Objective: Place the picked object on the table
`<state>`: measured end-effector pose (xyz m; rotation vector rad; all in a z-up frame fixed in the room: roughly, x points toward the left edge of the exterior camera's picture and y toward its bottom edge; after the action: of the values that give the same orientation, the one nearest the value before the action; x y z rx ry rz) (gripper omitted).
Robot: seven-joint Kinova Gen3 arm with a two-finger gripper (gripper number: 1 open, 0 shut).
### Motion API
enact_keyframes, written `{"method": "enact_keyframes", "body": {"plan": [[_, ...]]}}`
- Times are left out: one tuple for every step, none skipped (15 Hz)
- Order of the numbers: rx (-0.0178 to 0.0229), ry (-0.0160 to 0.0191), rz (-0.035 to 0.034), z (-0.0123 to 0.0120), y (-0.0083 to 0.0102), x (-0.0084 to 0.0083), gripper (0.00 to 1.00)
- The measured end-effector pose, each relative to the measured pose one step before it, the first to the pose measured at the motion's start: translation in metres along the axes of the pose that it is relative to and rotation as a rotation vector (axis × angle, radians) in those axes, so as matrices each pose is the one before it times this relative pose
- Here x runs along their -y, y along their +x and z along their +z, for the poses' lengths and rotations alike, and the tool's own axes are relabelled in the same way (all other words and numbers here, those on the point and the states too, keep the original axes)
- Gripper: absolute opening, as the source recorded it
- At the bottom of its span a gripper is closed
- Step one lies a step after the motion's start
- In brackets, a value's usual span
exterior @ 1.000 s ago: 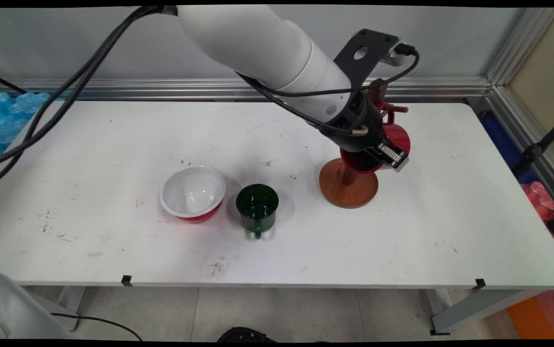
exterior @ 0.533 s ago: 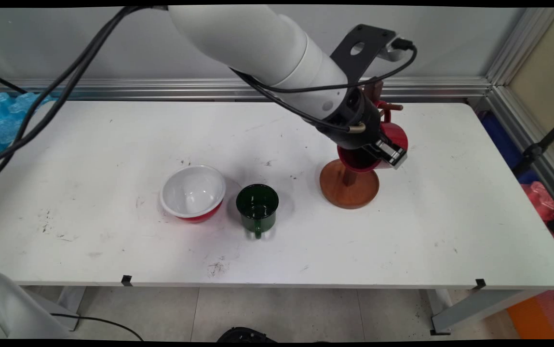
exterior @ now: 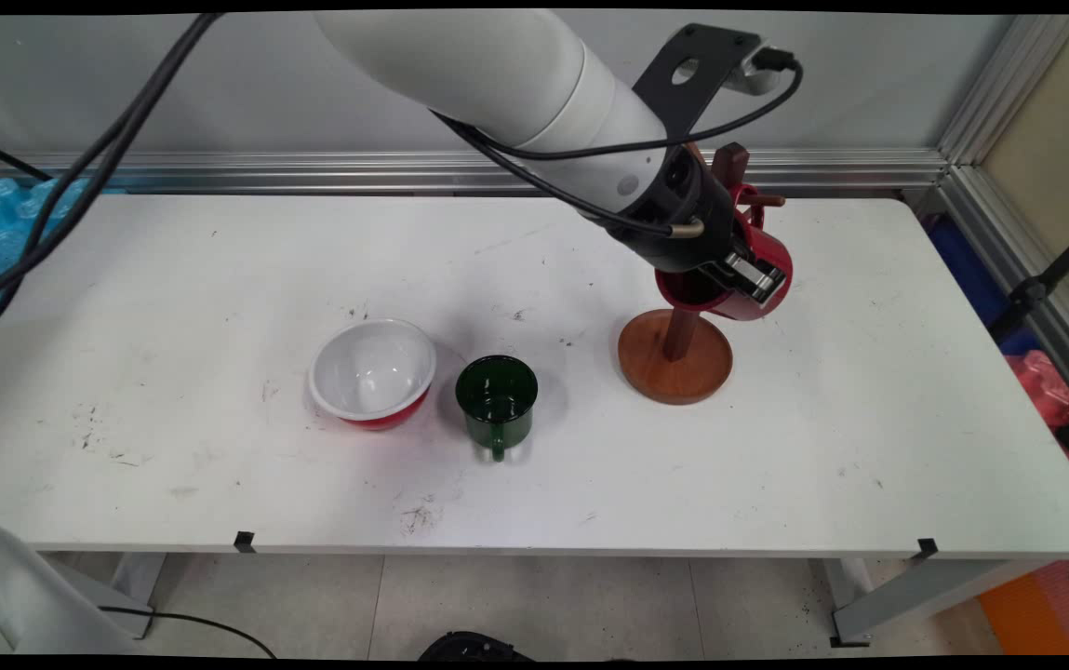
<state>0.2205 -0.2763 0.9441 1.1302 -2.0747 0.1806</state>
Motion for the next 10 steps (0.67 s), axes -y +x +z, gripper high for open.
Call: {"method": "enact_keyframes", "body": {"plan": [[-0.00129,-0.00057,-0.00001,-0.00115,0.00021,0.00013,0.00],[-0.00158,-0.00074,-0.00010,-0.00134,0.00012,0.00014,0.00],[-0.00136,-0.00143,0.00027,-0.00130,0.00016,0.00006,0.00],[-0.00083,-0.00151,0.00057,-0.00118,0.00008,-0.00026,0.00],[-0.00143,-0.00201,0.00030,-0.00141,0.00015,-0.00040,0.00],[-0.00121,-0.00253,0.00024,-0.00138,0.00018,-0.00058,0.00],[-0.00110,-0.00247,0.00018,-0.00122,0.00018,-0.00077,0.00],[-0.00104,-0.00266,-0.00001,-0.00107,0.00019,-0.00078,0.00],[-0.00157,-0.00370,0.00009,-0.00137,0.00033,-0.00120,0.00],[-0.00158,-0.00285,-0.00007,-0.00099,0.00050,-0.00098,0.00]]}}
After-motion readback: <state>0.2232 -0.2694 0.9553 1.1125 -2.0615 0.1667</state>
